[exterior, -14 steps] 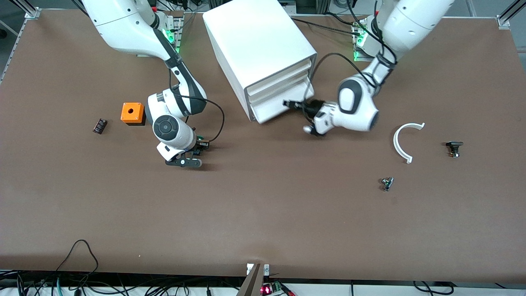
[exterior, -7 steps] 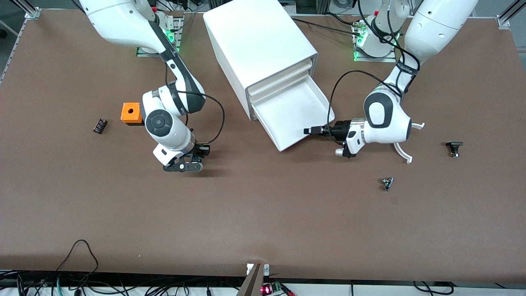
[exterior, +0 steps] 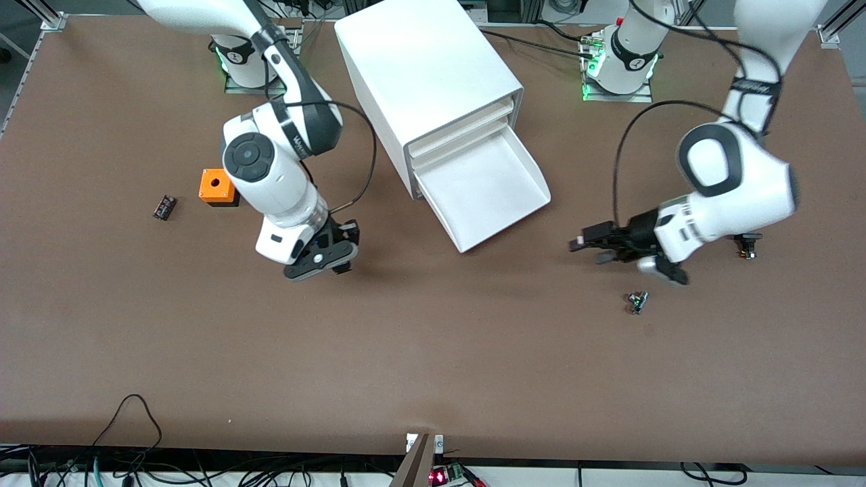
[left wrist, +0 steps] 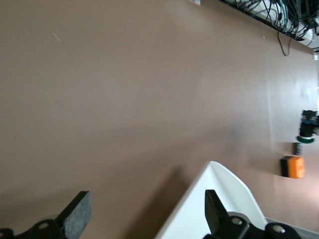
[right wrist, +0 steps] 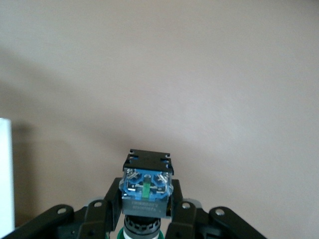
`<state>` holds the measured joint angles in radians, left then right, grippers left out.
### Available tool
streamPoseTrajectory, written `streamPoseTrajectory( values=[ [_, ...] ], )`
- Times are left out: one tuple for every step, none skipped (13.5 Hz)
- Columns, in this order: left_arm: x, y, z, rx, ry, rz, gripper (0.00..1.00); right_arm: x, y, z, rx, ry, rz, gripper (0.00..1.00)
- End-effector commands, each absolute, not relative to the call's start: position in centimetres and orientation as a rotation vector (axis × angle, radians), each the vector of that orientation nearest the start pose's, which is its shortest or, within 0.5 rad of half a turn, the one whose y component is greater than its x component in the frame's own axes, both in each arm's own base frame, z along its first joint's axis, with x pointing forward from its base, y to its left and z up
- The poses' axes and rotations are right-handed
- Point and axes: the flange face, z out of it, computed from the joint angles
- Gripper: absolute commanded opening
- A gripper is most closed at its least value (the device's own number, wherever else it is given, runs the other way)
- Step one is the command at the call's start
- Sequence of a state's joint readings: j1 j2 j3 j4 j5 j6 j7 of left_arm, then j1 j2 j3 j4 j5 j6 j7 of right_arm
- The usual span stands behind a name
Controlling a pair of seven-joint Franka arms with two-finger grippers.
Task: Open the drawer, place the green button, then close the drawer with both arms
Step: 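Carry the button over the open drawer while the left gripper withdraws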
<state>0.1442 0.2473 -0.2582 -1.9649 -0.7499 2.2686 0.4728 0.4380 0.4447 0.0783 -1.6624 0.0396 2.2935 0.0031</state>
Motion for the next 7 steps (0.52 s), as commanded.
streamPoseTrajectory(
  values=[
    [59.5, -3.6, 43.8, 2.649, -0.266, 0.251, 1.0, 59.4, 36.9, 39.4, -2.82, -0.983, -0.298, 0.32],
    [59.8, -1.8, 47.3, 2.717, -0.35, 0.231, 1.0, 58.9, 38.6, 40.2, -2.785, -1.05, -0.321, 0.32],
    [59.9, -0.5, 51.0, 2.823, -0.45, 0.227, 1.0, 57.8, 40.6, 40.8, -2.746, -1.122, -0.336, 0.32],
    [59.4, 0.8, 54.2, 2.917, -0.468, 0.192, 1.0, 56.8, 43.0, 41.5, -2.684, -1.227, -0.361, 0.32],
    [58.8, 1.6, 56.3, 2.993, -0.412, 0.114, 1.0, 56.0, 45.4, 41.6, -2.626, -1.331, -0.377, 0.32],
    [58.3, 2.2, 57.9, 3.079, -0.31, 0.05, 1.0, 55.2, 47.3, 41.8, -2.568, -1.436, -0.394, 0.32],
    [58.1, 2.1, 58.5, 3.154, -0.235, 0.01, 1.0, 54.2, 49.3, 41.8, -2.502, -1.541, -0.407, 0.32]
  ],
)
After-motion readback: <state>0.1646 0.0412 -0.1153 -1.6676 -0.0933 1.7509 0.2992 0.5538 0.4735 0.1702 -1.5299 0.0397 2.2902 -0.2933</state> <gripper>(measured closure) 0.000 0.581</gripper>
